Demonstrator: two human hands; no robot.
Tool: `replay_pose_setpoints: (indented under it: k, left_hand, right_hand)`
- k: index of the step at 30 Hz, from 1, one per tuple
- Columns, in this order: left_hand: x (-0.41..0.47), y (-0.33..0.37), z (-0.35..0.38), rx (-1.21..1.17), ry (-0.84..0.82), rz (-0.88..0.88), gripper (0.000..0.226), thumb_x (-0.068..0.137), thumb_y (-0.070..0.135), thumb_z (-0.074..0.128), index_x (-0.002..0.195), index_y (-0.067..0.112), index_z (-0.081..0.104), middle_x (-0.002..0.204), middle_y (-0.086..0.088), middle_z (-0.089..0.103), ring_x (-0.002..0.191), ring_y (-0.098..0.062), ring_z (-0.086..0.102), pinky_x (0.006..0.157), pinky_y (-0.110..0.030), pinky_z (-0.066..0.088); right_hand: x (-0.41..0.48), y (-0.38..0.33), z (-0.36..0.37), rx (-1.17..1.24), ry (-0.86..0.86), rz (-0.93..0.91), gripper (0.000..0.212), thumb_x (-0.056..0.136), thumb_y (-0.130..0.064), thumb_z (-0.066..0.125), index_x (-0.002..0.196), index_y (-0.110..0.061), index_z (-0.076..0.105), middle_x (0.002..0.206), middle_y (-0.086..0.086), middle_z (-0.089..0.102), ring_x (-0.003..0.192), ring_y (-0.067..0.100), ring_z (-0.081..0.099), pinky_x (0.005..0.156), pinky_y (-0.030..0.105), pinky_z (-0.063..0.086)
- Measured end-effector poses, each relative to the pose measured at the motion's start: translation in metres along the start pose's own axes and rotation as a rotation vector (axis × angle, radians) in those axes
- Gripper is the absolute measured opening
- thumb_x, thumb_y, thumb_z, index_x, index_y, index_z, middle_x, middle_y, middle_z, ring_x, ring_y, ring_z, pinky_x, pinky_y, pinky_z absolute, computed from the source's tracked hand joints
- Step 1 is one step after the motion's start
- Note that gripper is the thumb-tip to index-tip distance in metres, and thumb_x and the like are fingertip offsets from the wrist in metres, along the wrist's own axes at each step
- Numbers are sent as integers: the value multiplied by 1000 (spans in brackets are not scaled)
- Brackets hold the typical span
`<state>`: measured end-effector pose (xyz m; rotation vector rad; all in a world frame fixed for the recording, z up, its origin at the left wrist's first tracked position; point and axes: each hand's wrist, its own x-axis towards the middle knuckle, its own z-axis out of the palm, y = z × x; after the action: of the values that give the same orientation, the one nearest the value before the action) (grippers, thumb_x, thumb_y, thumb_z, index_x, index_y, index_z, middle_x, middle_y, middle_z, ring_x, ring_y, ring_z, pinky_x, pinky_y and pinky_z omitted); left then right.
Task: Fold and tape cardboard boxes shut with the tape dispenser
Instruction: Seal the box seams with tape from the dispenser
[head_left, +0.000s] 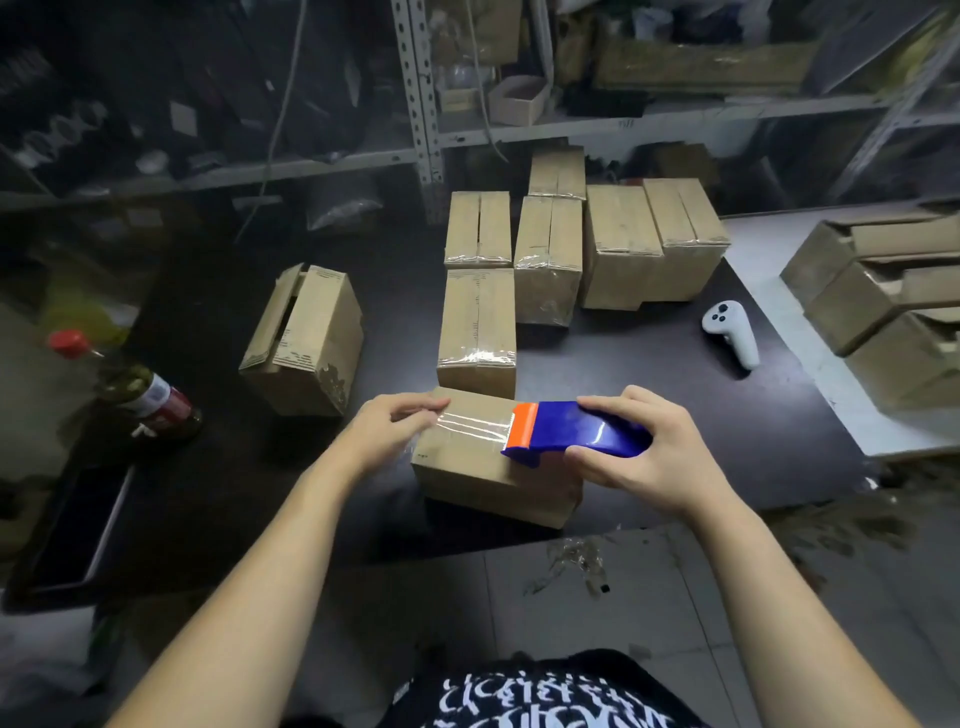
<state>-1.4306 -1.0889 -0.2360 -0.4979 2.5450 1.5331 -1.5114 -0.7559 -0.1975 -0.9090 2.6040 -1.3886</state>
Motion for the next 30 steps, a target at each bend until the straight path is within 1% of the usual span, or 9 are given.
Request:
replay_pose_setpoints:
  k: [1, 3, 5, 8, 12, 20, 25, 27, 30]
  left_hand:
    - [2, 7, 10, 7, 121, -37, 22, 90, 54, 67, 103, 41, 79, 110, 16, 74, 112, -6, 64, 100, -37, 51]
    - [3, 23, 32, 114, 347, -101, 38, 88, 67, 62, 90, 33, 80, 94, 12, 75, 96, -12, 66, 81, -31, 51]
    - [0, 31, 54, 187, 520, -79, 32, 90, 59, 66, 92, 30, 80, 96, 7, 75, 95, -16, 66, 80, -32, 53]
    - [-9, 31, 76, 78, 634, -59, 25, 92, 44, 70, 101, 22, 80, 100, 3, 75, 96, -18, 66, 82, -32, 53]
    - [-12, 27, 76, 36, 642, -66, 27, 91, 44, 72, 104, 21, 80, 100, 6, 71, 93, -10, 59, 81, -29, 49]
    - [-12, 27, 71, 71, 617, -63, 24, 89, 46, 74, 101, 26, 81, 88, 10, 65, 93, -17, 61, 82, -31, 49]
    - [-10, 25, 72, 102, 614, -24, 23, 88, 48, 74, 99, 29, 80, 93, 8, 70, 95, -20, 64, 85, -38, 54]
    - [-8, 23, 71, 170, 598, 6, 24, 90, 49, 71, 99, 29, 80, 95, 5, 74, 95, -21, 66, 83, -40, 55]
    - [-6, 20, 71, 248, 613, 41, 24, 91, 49, 69, 99, 29, 80, 96, 6, 75, 92, -21, 67, 79, -36, 52]
  right_hand:
    - [-1, 0, 0, 3, 8, -3, 54, 71, -35, 93, 121, -26, 76, 85, -11, 55, 80, 13, 58, 68, 12, 41]
    - [-3, -1, -1, 2, 18, -12, 54, 71, -36, 94, 121, -26, 75, 85, -13, 55, 80, 12, 58, 69, 12, 41]
    - [-2, 0, -4, 5, 22, -9, 54, 71, -36, 93, 122, -27, 75, 86, -14, 55, 81, 12, 58, 69, 13, 42]
    - [-5, 2, -8, 22, 18, 21, 54, 71, -36, 94, 121, -29, 75, 85, -12, 55, 80, 12, 58, 69, 14, 42]
    - [-10, 4, -10, 41, 9, 41, 54, 70, -35, 95, 120, -29, 76, 85, -12, 57, 79, 12, 58, 68, 13, 42]
    - [-32, 23, -32, 95, 15, 119, 54, 68, -30, 96, 118, -29, 76, 87, -7, 61, 80, 16, 62, 71, 21, 48]
    - [-44, 27, -34, 153, 5, 137, 54, 68, -28, 97, 118, -30, 76, 86, -11, 60, 81, 12, 60, 72, 17, 43]
    - [-45, 32, -41, 142, 20, 141, 54, 68, -28, 97, 117, -30, 76, 87, -10, 60, 81, 13, 61, 73, 20, 45]
    - [-54, 47, -59, 177, 43, 215, 53, 67, -27, 98, 115, -33, 76, 90, -8, 63, 84, 15, 64, 76, 35, 56]
